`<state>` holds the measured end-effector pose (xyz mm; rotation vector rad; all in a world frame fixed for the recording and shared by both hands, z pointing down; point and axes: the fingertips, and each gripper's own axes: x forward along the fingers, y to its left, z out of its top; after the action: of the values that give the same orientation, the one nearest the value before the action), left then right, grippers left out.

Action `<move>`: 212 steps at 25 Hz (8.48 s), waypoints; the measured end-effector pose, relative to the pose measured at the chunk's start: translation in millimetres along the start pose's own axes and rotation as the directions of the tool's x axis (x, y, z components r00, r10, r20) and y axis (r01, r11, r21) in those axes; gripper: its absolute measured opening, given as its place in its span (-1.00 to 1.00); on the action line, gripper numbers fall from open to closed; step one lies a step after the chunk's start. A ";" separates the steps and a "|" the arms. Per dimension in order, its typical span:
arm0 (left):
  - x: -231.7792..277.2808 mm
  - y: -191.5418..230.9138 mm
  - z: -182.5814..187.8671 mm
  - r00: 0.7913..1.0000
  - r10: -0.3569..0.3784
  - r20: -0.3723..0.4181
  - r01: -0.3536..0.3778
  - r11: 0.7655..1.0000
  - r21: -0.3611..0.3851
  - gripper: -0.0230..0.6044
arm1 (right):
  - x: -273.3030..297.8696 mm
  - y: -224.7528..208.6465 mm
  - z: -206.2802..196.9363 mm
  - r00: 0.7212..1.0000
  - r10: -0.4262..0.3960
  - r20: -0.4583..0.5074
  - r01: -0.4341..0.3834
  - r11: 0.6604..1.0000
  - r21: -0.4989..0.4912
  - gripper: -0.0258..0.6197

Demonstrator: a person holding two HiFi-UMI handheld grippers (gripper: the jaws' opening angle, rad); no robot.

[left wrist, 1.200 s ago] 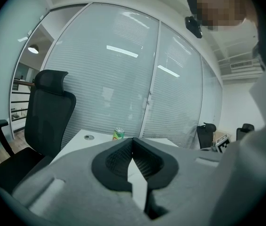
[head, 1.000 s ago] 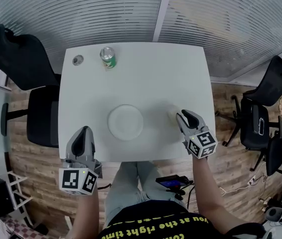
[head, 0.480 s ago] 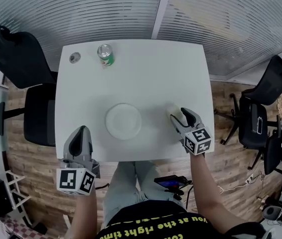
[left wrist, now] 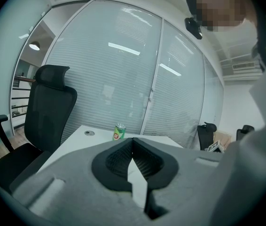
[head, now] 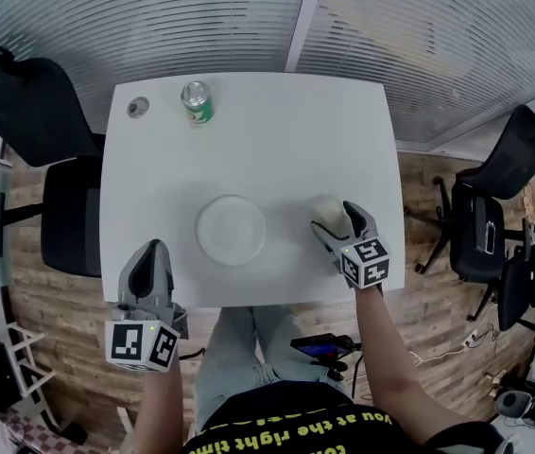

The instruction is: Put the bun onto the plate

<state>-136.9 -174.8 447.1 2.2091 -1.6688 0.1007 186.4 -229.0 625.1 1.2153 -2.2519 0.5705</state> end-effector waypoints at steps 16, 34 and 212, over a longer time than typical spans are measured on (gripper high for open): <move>-6.1 4.5 -1.4 1.000 0.024 0.002 -0.024 1.000 -0.004 -0.92 | 9.1 -5.9 -18.1 0.994 -0.054 -0.095 0.045 0.995 -0.089 0.15; -14.1 11.6 1.0 0.999 0.053 0.011 -0.053 0.999 -0.004 -0.93 | 1.4 -5.9 -11.5 0.996 -0.056 -0.070 0.052 0.997 -0.055 0.07; -145.0 71.1 11.7 0.939 0.320 0.125 -0.311 0.947 -0.085 -0.93 | 50.8 199.7 77.5 0.928 0.362 -0.087 -0.366 0.845 -0.390 -0.81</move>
<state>-248.6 -62.4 414.0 1.9225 -2.0628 -0.0235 -25.9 -204.3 572.3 0.5815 -2.4493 0.2218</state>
